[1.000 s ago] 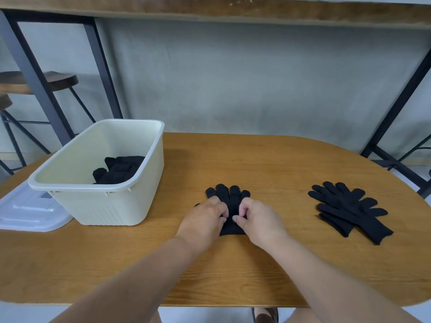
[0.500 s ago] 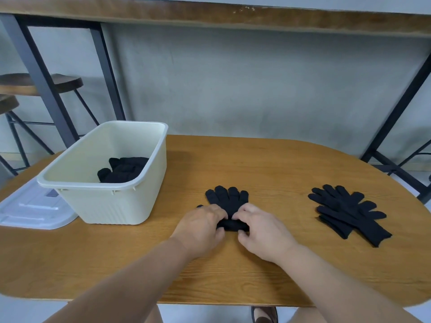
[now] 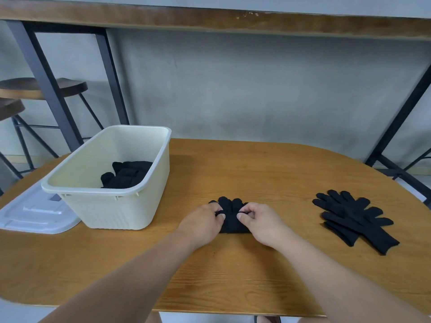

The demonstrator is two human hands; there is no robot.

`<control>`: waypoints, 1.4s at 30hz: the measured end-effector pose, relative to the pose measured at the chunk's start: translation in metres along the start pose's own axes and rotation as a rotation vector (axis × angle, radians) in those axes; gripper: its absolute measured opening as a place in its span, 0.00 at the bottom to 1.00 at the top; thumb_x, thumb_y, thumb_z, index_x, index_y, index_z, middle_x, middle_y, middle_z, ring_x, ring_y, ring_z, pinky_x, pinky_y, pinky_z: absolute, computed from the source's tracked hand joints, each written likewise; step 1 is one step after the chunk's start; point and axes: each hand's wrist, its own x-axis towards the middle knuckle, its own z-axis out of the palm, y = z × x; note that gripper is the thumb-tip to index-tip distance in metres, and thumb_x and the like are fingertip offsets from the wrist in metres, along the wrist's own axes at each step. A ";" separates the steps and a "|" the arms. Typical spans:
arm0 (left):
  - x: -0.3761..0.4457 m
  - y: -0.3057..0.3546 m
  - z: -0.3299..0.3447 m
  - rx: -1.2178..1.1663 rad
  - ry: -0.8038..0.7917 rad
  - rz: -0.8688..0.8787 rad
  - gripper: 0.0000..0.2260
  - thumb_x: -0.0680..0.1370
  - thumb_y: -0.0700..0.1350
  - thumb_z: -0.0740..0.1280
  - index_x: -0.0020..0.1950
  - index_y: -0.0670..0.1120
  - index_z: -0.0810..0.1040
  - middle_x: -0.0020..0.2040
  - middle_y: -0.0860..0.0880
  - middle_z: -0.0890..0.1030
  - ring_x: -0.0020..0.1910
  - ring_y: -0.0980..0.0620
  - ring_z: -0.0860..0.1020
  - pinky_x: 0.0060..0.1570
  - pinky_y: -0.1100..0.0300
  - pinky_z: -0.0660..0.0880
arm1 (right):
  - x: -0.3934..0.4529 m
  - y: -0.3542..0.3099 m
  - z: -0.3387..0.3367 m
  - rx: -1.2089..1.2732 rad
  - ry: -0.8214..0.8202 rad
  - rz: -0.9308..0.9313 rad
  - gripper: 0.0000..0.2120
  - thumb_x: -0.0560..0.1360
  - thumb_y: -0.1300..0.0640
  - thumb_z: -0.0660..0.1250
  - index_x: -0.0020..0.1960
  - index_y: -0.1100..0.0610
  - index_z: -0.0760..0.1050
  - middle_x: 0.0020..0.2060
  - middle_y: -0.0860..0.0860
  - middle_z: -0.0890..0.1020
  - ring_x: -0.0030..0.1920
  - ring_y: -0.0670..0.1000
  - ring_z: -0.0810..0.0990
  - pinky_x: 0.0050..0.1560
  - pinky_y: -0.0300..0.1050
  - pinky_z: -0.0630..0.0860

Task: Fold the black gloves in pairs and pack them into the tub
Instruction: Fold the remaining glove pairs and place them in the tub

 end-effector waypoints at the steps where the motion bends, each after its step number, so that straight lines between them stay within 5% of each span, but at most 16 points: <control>1: 0.001 0.000 0.001 0.018 -0.012 -0.010 0.12 0.81 0.52 0.59 0.63 0.52 0.75 0.52 0.51 0.80 0.51 0.52 0.78 0.49 0.58 0.75 | 0.001 0.001 0.002 -0.006 0.010 0.013 0.05 0.79 0.49 0.64 0.49 0.49 0.77 0.32 0.45 0.75 0.31 0.46 0.71 0.34 0.41 0.68; 4: 0.003 -0.002 0.003 0.024 -0.009 -0.024 0.12 0.80 0.52 0.62 0.63 0.53 0.74 0.55 0.52 0.78 0.54 0.53 0.77 0.53 0.57 0.76 | 0.000 0.004 0.006 -0.045 0.078 0.013 0.04 0.78 0.49 0.67 0.50 0.48 0.75 0.38 0.45 0.75 0.35 0.46 0.73 0.35 0.40 0.69; 9: -0.002 -0.002 0.006 0.098 0.133 0.096 0.07 0.79 0.48 0.65 0.56 0.54 0.72 0.55 0.56 0.70 0.46 0.54 0.76 0.49 0.55 0.77 | -0.005 0.005 0.009 -0.213 0.167 -0.168 0.03 0.78 0.51 0.67 0.47 0.48 0.78 0.46 0.41 0.72 0.43 0.47 0.77 0.45 0.45 0.78; 15: -0.003 -0.002 0.005 0.277 0.159 0.349 0.09 0.82 0.44 0.59 0.59 0.50 0.76 0.59 0.56 0.70 0.46 0.56 0.72 0.44 0.62 0.71 | -0.006 0.003 0.004 -0.478 0.138 -0.387 0.11 0.82 0.51 0.60 0.55 0.48 0.81 0.52 0.41 0.75 0.44 0.48 0.78 0.42 0.41 0.72; 23: -0.008 -0.019 0.005 0.332 0.144 0.480 0.18 0.78 0.57 0.61 0.66 0.52 0.74 0.60 0.57 0.74 0.58 0.56 0.73 0.57 0.59 0.73 | -0.017 0.008 -0.006 -0.528 0.003 -0.411 0.22 0.77 0.47 0.62 0.71 0.48 0.71 0.63 0.39 0.72 0.45 0.45 0.76 0.49 0.38 0.70; 29: -0.009 -0.013 0.002 0.206 0.154 0.376 0.11 0.75 0.52 0.63 0.56 0.54 0.77 0.51 0.57 0.78 0.51 0.56 0.76 0.52 0.60 0.74 | -0.016 0.004 -0.004 -0.510 0.036 -0.402 0.18 0.75 0.50 0.61 0.63 0.47 0.76 0.54 0.42 0.77 0.49 0.48 0.78 0.48 0.40 0.73; 36: 0.005 -0.010 -0.010 -0.150 -0.013 0.034 0.07 0.78 0.51 0.61 0.52 0.55 0.78 0.43 0.51 0.82 0.39 0.54 0.78 0.41 0.59 0.75 | 0.002 0.000 -0.004 0.046 -0.012 -0.061 0.07 0.76 0.51 0.64 0.46 0.43 0.81 0.38 0.42 0.83 0.38 0.45 0.79 0.40 0.41 0.75; 38: 0.009 -0.008 -0.011 -0.144 -0.019 0.006 0.09 0.80 0.51 0.60 0.55 0.54 0.79 0.46 0.52 0.82 0.42 0.54 0.78 0.42 0.59 0.74 | 0.009 0.003 -0.003 0.121 -0.016 -0.014 0.06 0.77 0.50 0.65 0.45 0.44 0.80 0.40 0.43 0.83 0.41 0.46 0.81 0.44 0.43 0.77; 40: 0.014 -0.007 -0.010 -0.088 -0.013 -0.028 0.12 0.81 0.52 0.60 0.60 0.52 0.78 0.59 0.53 0.76 0.56 0.53 0.76 0.48 0.63 0.70 | 0.016 0.005 -0.002 0.094 -0.025 0.014 0.06 0.78 0.47 0.64 0.46 0.44 0.80 0.42 0.43 0.83 0.44 0.46 0.80 0.47 0.44 0.77; 42: 0.020 -0.009 -0.008 -0.040 0.036 -0.031 0.10 0.81 0.52 0.61 0.58 0.52 0.78 0.61 0.53 0.72 0.56 0.53 0.74 0.49 0.63 0.67 | 0.021 0.007 -0.001 0.050 -0.012 0.055 0.08 0.78 0.44 0.65 0.48 0.45 0.80 0.45 0.43 0.81 0.47 0.46 0.79 0.47 0.43 0.75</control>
